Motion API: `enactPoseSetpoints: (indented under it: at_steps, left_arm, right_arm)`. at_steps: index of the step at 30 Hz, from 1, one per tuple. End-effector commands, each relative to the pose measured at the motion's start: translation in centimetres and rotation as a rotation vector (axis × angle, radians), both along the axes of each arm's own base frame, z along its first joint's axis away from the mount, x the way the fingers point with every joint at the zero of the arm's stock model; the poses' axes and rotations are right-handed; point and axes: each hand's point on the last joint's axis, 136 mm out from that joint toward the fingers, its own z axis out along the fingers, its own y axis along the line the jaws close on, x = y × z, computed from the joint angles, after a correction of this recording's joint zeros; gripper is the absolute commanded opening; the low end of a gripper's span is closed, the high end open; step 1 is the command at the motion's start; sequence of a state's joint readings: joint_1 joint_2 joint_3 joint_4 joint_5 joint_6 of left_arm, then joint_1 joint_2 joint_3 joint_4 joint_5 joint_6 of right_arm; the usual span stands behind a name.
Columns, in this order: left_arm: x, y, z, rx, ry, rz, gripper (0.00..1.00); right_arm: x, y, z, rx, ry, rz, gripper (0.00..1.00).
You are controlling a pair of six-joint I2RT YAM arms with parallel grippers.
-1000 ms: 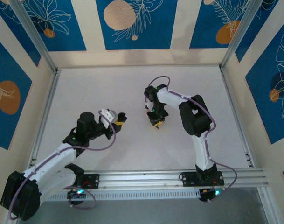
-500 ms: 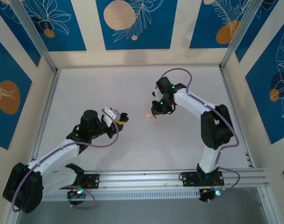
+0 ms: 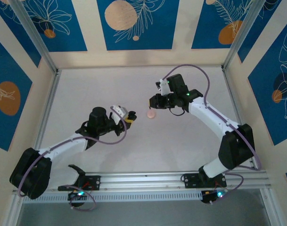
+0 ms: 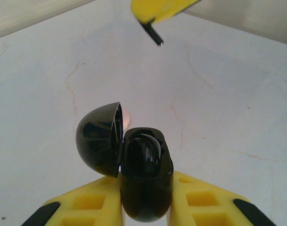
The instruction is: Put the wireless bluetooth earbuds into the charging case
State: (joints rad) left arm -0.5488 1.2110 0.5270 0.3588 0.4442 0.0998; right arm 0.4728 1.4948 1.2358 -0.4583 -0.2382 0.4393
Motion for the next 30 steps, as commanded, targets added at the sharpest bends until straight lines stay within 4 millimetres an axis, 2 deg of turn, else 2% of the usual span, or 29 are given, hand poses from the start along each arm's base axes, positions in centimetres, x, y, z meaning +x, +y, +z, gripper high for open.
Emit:
enactPoseSetpoints:
  at_steps: [1,8,14,21,30]
  left_arm:
    - [0.6,-1.6,3.0,-0.069,-0.064,-0.037,0.24]
    - [0.9,-2.4,3.4,-0.078,-0.072,-0.049,0.23]
    - [1.3,-3.0,3.7,-0.085,-0.074,-0.060,0.23]
    - [1.3,-3.4,4.2,-0.117,-0.081,-0.068,0.23]
    - [1.2,-3.4,5.0,-0.137,-0.096,-0.066,0.23]
  right_arm:
    - [-0.9,1.5,2.9,0.115,-0.061,0.046,0.16]
    - [-1.8,2.3,5.7,0.191,-0.134,0.077,0.16]
    - [-2.5,3.0,7.3,0.246,-0.178,0.110,0.16]
    - [-3.5,3.9,7.2,0.265,-0.186,0.137,0.16]
    - [-4.4,4.3,5.0,0.243,-0.146,0.144,0.16]
